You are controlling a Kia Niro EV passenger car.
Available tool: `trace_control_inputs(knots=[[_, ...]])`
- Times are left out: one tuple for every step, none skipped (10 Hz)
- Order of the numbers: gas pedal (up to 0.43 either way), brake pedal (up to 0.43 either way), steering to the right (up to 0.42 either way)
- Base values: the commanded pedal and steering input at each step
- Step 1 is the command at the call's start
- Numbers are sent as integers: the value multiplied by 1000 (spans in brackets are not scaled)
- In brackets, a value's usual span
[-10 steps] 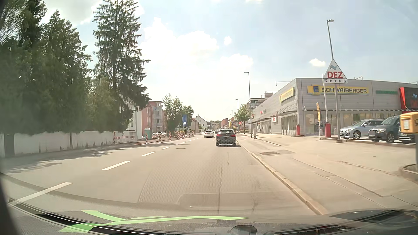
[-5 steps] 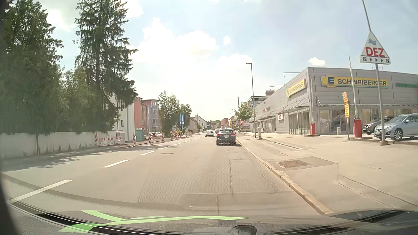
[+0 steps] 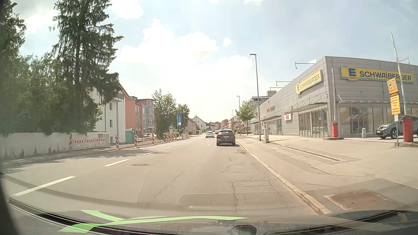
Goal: Follow the waypoints while adhering to traffic rules and regulations
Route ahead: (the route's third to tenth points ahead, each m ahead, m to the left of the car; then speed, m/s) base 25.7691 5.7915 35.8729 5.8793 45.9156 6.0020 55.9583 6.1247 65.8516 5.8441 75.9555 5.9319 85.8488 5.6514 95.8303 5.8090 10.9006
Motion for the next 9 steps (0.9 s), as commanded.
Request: trace_control_inputs(knots=[[177, 0, -3], [177, 0, -3], [177, 0, -3], [177, 0, -3], [177, 0, -3], [177, 0, -3], [177, 0, -3], [177, 0, -3], [189, 0, -3]])
